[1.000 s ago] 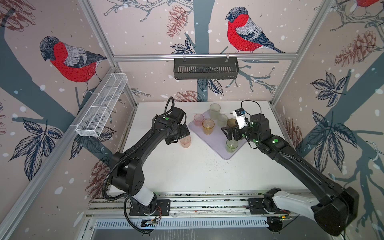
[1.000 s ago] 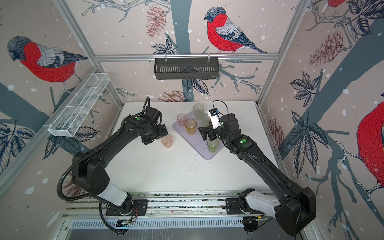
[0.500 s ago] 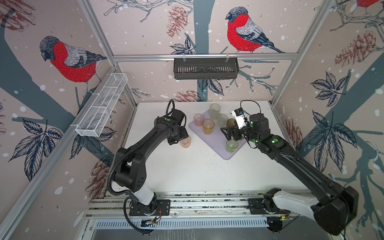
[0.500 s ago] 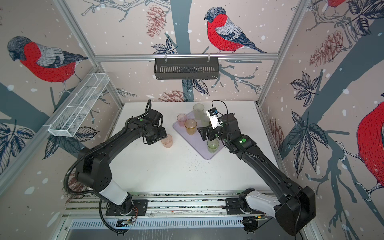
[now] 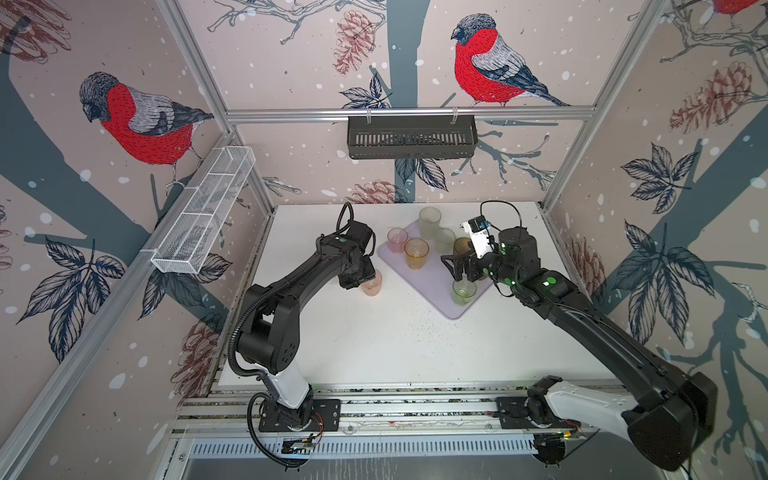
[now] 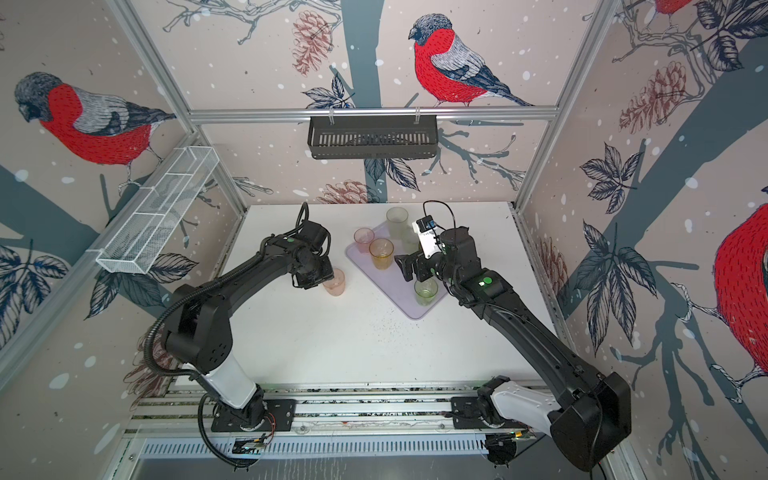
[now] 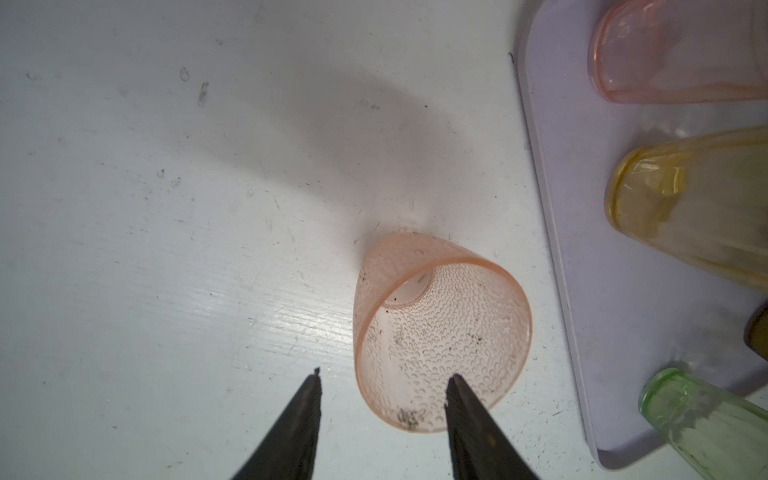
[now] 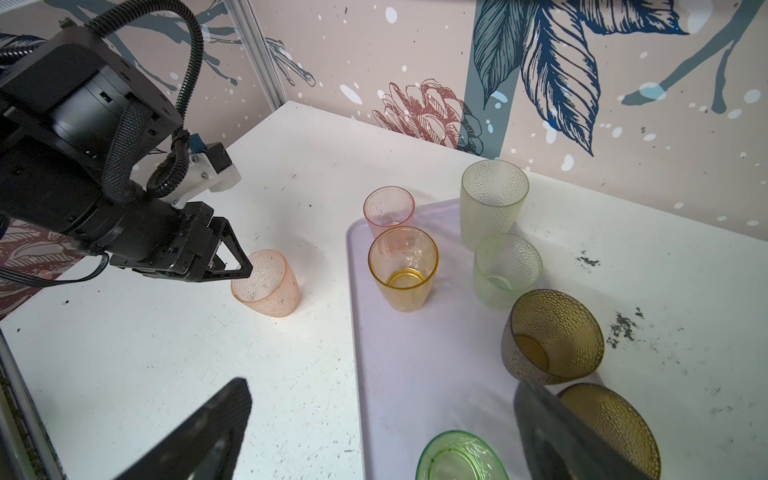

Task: Place the glasses into the tray
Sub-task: 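Move the left gripper over the peach dotted glass beside the tray, then lower the open left gripper around the rim of the peach dotted glass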

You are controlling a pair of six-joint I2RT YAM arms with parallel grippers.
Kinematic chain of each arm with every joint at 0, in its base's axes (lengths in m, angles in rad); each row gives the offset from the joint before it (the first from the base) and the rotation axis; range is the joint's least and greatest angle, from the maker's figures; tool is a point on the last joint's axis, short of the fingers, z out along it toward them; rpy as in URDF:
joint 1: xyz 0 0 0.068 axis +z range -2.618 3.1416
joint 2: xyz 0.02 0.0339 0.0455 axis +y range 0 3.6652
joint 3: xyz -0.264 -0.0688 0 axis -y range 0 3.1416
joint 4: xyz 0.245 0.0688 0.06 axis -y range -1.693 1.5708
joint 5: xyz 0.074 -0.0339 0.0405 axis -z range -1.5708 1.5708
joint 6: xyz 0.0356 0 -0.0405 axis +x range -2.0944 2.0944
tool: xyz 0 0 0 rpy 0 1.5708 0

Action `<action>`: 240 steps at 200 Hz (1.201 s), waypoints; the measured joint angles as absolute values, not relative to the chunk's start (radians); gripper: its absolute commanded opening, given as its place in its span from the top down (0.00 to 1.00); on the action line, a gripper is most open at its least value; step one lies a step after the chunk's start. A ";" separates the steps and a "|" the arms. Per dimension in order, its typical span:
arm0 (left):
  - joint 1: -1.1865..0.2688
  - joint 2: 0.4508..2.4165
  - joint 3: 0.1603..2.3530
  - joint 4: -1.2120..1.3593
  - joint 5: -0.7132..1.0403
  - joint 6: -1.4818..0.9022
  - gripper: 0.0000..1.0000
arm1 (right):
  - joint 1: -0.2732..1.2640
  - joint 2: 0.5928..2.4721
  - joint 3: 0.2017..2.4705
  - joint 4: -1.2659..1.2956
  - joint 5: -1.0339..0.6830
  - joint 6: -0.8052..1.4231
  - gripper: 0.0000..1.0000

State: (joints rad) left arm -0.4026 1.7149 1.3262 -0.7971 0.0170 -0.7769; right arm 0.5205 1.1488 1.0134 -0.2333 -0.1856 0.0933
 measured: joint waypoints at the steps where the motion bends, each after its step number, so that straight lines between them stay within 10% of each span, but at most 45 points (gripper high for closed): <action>1: -0.403 1.715 1.326 -0.797 0.017 -0.777 0.51 | 0.521 1.149 1.013 -0.233 -0.186 0.093 0.00; 240: -0.403 1.769 1.341 -0.797 -0.024 -0.767 0.66 | 0.521 1.148 1.010 -0.233 -0.185 0.080 0.00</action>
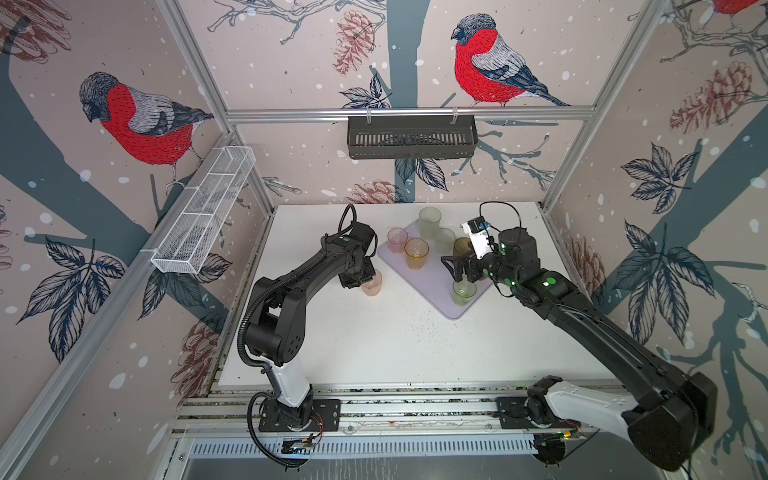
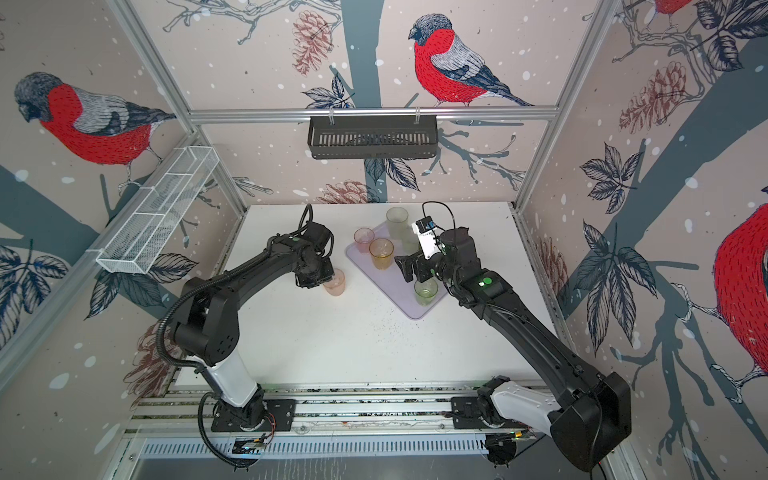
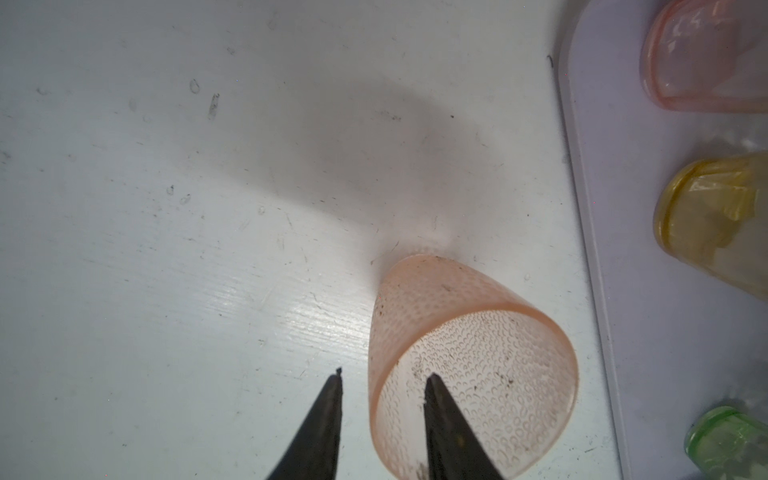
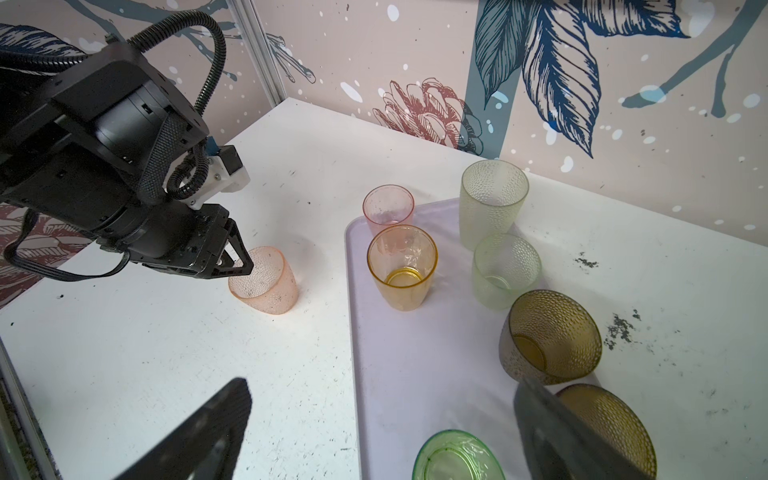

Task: Place the glasses into the tray
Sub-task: 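Lower the open left gripper around the rim of the peach dotted glass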

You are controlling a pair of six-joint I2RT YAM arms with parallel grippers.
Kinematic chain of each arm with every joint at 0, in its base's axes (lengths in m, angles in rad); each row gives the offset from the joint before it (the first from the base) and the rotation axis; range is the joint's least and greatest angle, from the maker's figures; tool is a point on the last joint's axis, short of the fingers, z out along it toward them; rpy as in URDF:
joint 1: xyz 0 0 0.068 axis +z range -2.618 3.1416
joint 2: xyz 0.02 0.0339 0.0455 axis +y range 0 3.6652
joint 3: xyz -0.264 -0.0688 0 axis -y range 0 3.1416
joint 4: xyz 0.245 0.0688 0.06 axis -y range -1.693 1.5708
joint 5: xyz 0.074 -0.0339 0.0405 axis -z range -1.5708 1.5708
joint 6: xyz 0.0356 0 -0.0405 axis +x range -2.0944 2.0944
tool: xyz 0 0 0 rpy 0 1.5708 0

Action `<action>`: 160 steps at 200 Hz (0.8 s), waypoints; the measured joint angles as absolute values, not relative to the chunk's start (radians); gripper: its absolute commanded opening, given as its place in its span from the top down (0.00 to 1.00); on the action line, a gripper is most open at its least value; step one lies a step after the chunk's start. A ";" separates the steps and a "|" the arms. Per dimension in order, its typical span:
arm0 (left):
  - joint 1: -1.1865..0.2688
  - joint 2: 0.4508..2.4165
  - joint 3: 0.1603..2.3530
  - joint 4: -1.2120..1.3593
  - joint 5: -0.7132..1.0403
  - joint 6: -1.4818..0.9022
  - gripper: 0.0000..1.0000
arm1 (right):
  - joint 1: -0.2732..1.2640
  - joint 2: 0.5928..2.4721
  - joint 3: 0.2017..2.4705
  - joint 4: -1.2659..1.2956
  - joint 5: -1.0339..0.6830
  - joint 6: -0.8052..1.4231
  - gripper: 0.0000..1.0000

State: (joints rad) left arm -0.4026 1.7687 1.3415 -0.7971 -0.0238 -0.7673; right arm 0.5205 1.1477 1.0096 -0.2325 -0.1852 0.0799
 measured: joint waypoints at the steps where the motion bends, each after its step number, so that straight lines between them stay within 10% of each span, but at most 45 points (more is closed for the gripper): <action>1: -0.403 1.769 1.341 -0.797 -0.024 -0.767 0.66 | 0.521 1.148 1.010 -0.233 -0.185 0.080 0.00; 160: -0.403 1.780 1.354 -0.798 -0.026 -0.759 0.76 | 0.521 1.147 1.006 -0.232 -0.183 0.080 0.00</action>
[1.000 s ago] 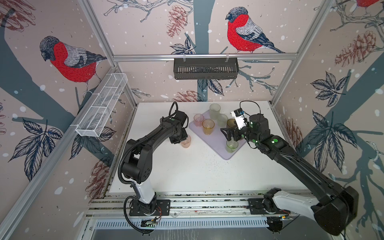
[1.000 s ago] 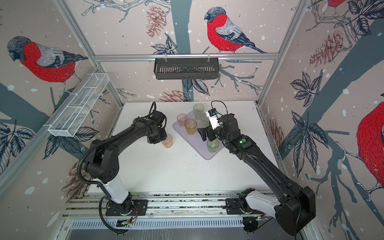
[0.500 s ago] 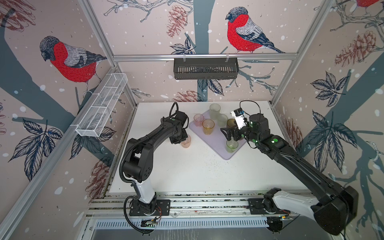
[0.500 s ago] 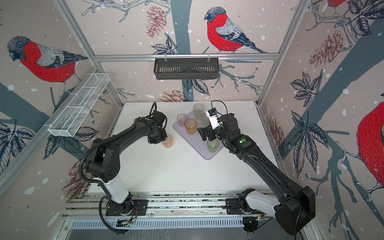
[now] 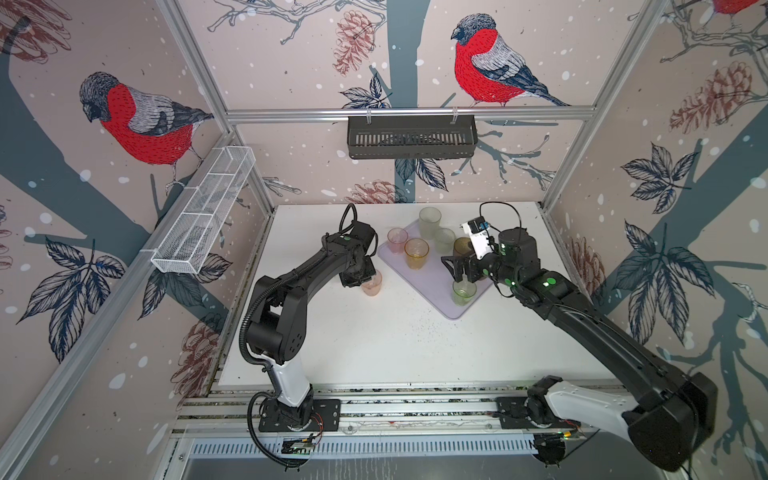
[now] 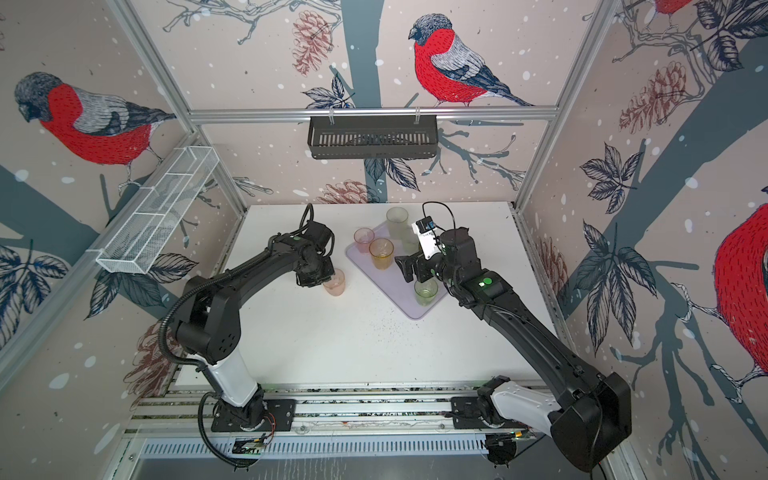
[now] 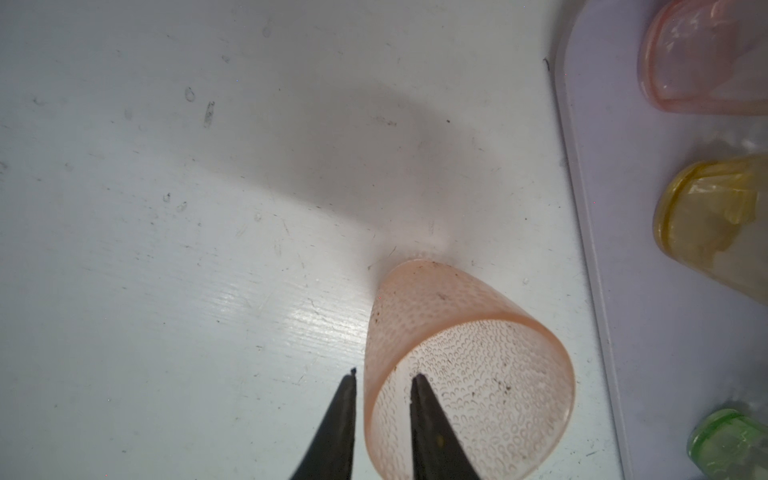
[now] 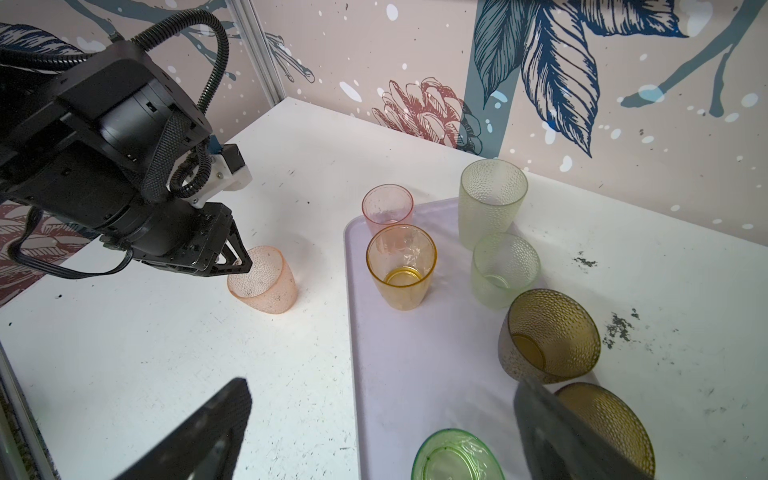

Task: Place the glasses into the tray
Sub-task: 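Lower the open left gripper around the rim of the peach dotted glass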

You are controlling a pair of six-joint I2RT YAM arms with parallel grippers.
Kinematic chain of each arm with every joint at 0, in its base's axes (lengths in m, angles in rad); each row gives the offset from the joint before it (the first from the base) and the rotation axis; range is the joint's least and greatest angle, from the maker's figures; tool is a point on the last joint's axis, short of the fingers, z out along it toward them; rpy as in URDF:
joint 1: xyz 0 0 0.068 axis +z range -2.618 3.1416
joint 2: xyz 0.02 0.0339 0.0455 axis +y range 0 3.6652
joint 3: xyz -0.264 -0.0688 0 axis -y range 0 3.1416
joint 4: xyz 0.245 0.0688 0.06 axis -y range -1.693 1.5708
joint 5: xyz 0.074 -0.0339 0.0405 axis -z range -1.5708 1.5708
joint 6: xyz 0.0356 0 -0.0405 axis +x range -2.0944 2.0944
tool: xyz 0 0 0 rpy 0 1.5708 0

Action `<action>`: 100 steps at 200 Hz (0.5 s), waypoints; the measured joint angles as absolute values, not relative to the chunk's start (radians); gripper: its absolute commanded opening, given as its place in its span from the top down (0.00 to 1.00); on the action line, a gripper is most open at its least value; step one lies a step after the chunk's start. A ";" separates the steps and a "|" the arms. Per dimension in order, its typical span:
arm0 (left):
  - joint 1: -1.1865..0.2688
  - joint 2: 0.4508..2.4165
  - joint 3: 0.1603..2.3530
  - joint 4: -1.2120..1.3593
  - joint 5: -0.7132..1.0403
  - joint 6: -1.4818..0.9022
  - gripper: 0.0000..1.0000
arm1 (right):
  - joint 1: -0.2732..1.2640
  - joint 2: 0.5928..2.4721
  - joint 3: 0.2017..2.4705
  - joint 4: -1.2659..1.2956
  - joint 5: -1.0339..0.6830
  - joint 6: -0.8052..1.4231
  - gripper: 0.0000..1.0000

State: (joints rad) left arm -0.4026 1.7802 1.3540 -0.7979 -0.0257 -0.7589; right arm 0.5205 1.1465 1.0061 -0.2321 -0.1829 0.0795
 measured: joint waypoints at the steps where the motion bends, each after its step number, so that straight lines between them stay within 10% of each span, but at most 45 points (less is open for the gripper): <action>1: -0.403 1.780 1.354 -0.798 -0.026 -0.759 0.76 | 0.521 1.147 1.006 -0.232 -0.183 0.080 0.00; 100: -0.403 1.786 1.354 -0.798 -0.026 -0.759 0.81 | 0.521 1.148 1.006 -0.232 -0.183 0.079 0.00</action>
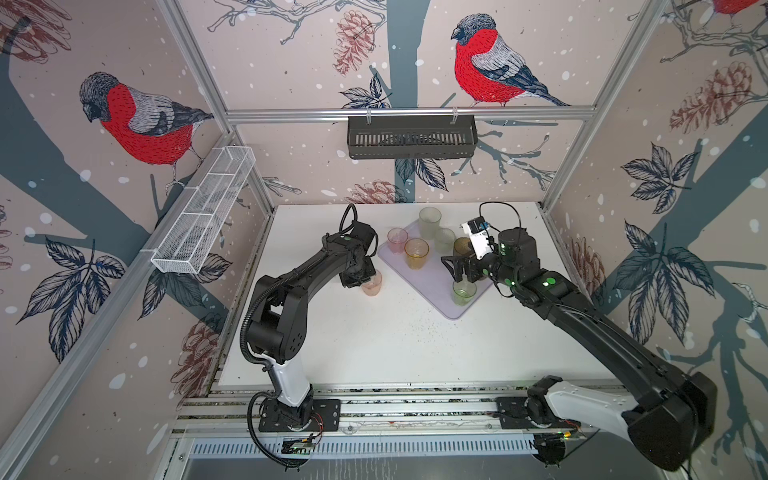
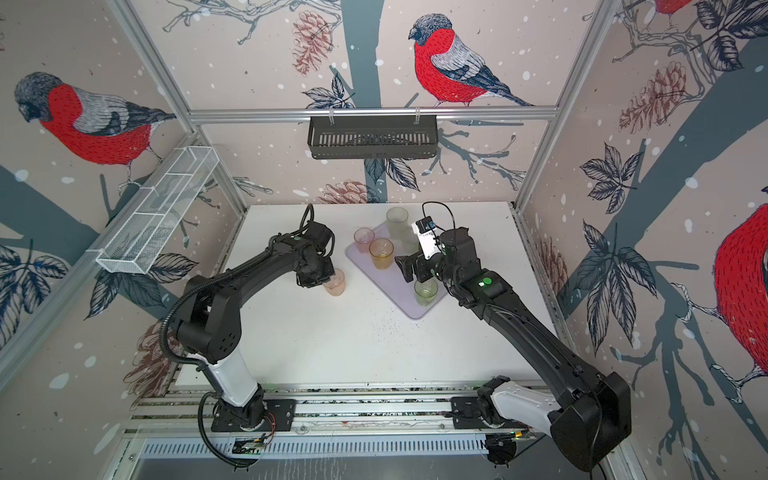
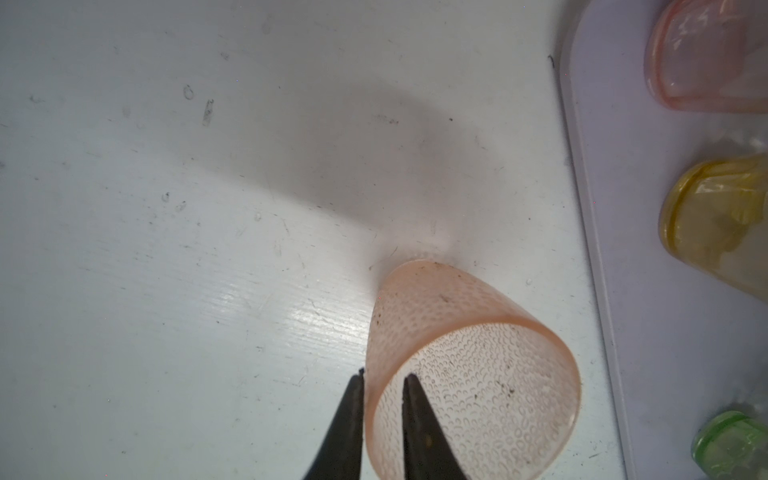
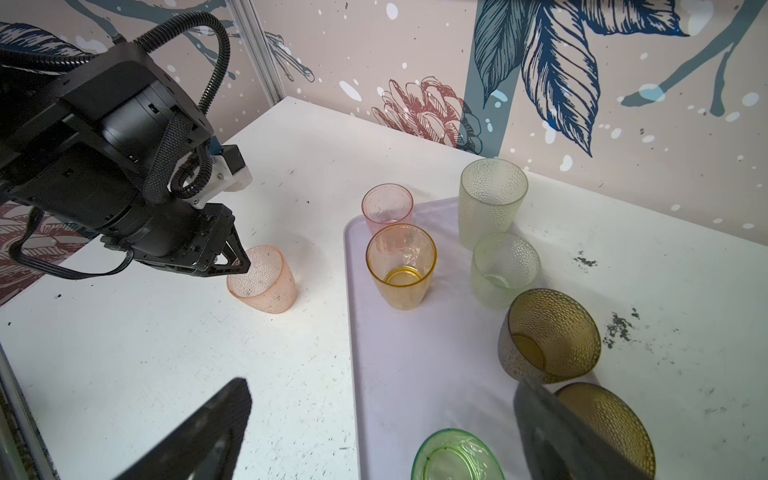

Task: Place the glasses into the tray
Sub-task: 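Lower the open left gripper around the rim of the peach dotted glass, then close the left gripper on the rim of the peach dotted glass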

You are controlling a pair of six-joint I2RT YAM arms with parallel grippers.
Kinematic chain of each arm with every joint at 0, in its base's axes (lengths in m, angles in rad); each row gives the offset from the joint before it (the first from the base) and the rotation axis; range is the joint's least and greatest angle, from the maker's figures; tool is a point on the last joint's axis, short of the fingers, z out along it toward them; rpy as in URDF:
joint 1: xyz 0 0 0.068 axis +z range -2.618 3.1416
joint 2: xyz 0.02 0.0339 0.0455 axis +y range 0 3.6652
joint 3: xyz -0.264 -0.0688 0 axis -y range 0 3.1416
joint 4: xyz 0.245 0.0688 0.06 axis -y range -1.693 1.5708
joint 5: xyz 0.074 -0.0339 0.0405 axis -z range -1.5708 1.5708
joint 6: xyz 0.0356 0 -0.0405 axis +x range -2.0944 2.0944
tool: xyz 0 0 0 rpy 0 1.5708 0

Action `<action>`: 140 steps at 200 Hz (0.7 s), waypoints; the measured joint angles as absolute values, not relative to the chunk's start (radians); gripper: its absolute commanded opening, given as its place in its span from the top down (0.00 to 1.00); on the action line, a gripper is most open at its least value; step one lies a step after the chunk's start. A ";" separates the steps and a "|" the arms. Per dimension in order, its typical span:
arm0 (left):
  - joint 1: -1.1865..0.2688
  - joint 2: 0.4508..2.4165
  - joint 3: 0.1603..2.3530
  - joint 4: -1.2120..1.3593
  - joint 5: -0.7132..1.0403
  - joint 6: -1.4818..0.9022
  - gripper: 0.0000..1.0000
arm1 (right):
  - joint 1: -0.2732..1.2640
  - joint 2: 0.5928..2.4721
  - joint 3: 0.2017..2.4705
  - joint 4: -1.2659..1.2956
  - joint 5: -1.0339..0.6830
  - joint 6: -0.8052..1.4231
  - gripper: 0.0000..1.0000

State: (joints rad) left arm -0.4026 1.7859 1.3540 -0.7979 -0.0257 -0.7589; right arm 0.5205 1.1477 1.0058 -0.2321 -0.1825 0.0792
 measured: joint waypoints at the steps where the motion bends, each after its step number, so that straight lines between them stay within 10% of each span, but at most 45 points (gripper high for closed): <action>1: -0.403 1.786 1.354 -0.798 -0.026 -0.759 0.81 | 0.521 1.148 1.006 -0.232 -0.183 0.079 0.00; 140: -0.403 1.787 1.353 -0.799 -0.027 -0.759 0.89 | 0.522 1.148 1.004 -0.232 -0.183 0.079 0.00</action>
